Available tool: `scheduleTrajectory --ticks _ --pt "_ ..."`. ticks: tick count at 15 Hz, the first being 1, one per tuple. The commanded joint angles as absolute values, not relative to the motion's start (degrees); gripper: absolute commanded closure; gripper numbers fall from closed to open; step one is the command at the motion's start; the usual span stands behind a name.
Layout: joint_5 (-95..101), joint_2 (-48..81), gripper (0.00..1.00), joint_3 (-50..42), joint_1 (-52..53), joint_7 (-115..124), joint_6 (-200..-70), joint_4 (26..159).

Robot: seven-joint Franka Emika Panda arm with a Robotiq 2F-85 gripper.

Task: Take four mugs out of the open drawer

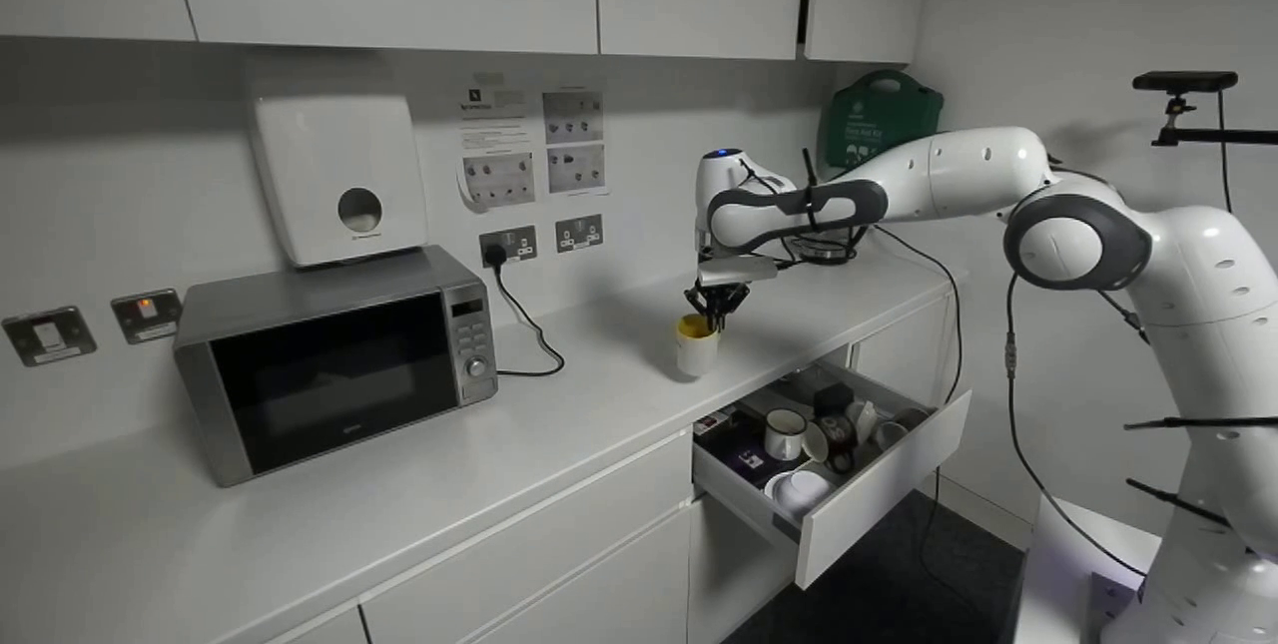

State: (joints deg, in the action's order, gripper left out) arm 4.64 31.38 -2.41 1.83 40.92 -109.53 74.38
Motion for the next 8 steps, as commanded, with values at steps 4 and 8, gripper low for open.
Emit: scheduleTrajectory --ticks 4,8 --pt "0.5 36.6 0.98 -2.6 1.9 38.8 -105.7 65.8" --pt "-1.3 38.9 0.98 -2.5 1.9 38.7 -104.9 63.5"
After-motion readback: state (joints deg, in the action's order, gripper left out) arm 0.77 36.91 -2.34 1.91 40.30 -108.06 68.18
